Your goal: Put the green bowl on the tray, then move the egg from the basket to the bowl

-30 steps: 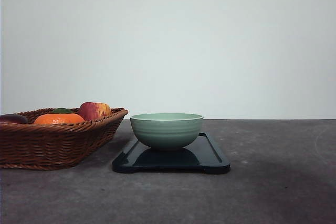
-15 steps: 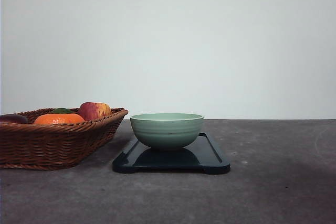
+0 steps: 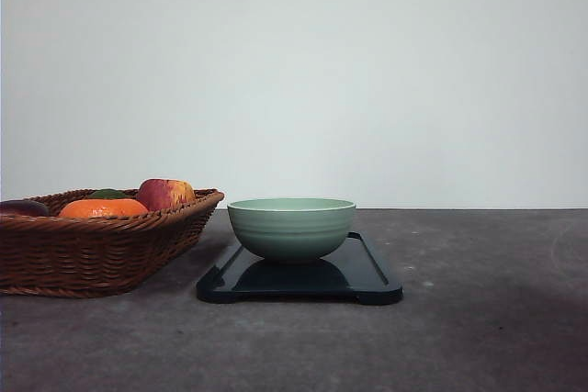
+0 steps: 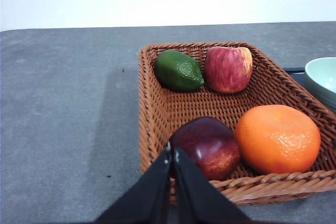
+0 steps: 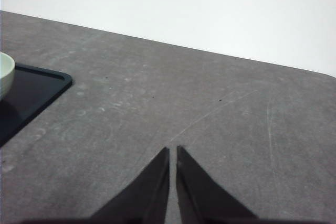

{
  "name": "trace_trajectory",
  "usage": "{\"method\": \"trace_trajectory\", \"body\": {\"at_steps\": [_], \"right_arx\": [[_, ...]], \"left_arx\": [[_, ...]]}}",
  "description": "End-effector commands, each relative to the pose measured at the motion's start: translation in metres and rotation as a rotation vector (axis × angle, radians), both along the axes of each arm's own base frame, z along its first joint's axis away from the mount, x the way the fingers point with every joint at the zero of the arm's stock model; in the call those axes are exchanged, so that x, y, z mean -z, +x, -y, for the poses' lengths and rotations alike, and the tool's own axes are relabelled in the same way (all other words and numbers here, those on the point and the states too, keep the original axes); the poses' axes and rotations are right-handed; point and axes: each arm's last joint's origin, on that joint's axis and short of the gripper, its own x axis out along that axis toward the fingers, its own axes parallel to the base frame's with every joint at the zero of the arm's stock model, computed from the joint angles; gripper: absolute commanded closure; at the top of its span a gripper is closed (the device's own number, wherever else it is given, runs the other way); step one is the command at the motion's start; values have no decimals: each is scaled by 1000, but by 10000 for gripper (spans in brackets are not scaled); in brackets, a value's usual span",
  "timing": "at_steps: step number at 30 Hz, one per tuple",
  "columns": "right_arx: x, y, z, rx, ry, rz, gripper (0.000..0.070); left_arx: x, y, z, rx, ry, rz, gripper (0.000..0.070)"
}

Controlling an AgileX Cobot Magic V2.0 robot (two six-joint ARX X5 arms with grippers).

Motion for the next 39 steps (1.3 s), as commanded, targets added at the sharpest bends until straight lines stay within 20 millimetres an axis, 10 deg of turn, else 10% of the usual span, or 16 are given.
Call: {"method": "trace_trajectory", "body": {"at_steps": [1,39], "right_arx": [[1,0,0,0,17,3,685],[1,0,0,0,17,3,685]], "left_arx": [[7,1,0,-2,2,-25,700],[7,1,0,-2,2,-25,700]]}}
